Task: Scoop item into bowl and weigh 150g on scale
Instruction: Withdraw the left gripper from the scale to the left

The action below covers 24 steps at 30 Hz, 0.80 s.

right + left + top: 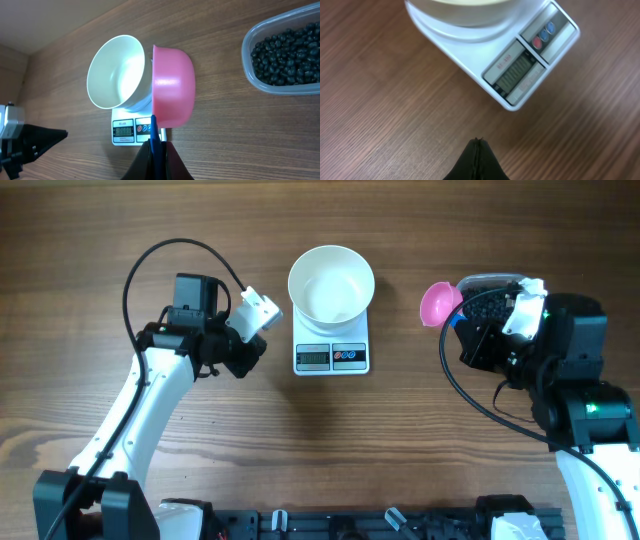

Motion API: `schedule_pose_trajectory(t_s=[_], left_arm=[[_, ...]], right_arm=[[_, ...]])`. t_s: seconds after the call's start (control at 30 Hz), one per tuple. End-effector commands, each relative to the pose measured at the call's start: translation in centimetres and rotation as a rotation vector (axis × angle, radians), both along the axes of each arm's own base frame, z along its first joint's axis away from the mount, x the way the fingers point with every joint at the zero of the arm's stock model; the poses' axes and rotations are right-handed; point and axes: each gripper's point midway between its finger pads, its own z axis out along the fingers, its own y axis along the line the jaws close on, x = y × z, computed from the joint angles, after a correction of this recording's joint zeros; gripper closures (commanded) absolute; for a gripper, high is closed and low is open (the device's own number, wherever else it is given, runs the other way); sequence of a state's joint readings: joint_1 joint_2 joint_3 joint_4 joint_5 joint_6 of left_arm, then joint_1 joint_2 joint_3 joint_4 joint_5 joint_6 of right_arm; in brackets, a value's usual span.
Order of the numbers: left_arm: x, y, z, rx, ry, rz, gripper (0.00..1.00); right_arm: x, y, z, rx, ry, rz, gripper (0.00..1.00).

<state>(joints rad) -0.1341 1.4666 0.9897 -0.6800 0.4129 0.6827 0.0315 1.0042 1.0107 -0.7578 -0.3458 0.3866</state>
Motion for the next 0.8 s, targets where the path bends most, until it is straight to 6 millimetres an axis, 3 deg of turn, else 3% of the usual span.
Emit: schedule_pose_trajectory(t_s=[0.0,0.2,0.33,0.73,0.77], left_arm=[[-1.0,-0.4,-0.3,0.007,-0.033,-0.158,0.96],[-0.3,0.8,-1.4,0.018,-0.041,-0.182,0.96],[-0.6,-0.1,-1.8,-0.045,-0.015,-0.202,0.96],[0.1,-0.1,-1.7,-0.026,-0.080,-0.263,0.96],[0.1,-0.1,-1.7,-0.027,-0.077,-0.259,0.88]], right_arm=[[0.4,-0.3,0.8,-0.022,-0.030,0.000,0.96],[0.4,-0.3,0.8,-0.023,-0.029,0.000,0.96],[0.4,-0.3,0.7,-0.023,-0.028,0.000,0.96],[0.3,-0.4,0.6,-0.028,-0.022,0.000,0.96],[0.3,-0.4,0.5,-0.030,-0.021,0.002,0.96]])
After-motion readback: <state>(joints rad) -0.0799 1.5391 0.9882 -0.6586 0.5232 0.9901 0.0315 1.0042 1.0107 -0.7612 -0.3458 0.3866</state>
